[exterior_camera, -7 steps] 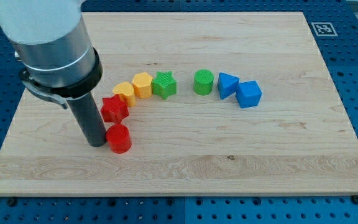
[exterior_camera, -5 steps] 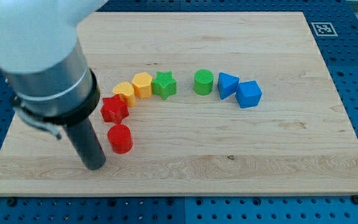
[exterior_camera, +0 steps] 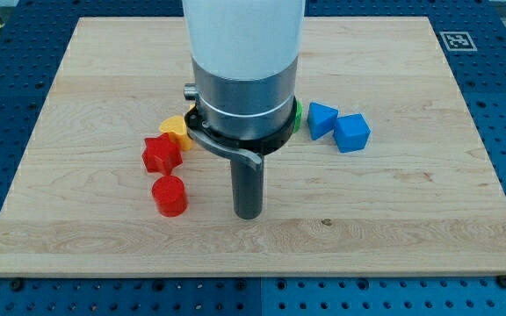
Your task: Nudge the red circle left a bit
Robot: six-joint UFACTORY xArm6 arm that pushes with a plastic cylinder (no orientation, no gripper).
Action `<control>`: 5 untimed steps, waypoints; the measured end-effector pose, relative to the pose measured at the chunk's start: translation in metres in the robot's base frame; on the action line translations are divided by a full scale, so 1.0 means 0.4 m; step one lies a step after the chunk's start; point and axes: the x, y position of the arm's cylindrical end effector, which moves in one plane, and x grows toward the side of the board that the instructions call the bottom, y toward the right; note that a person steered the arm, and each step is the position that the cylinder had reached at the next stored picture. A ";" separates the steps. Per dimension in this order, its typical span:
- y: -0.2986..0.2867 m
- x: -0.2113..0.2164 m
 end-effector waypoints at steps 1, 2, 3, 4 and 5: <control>-0.047 -0.049; -0.074 -0.063; -0.091 -0.089; -0.103 -0.101; -0.103 -0.101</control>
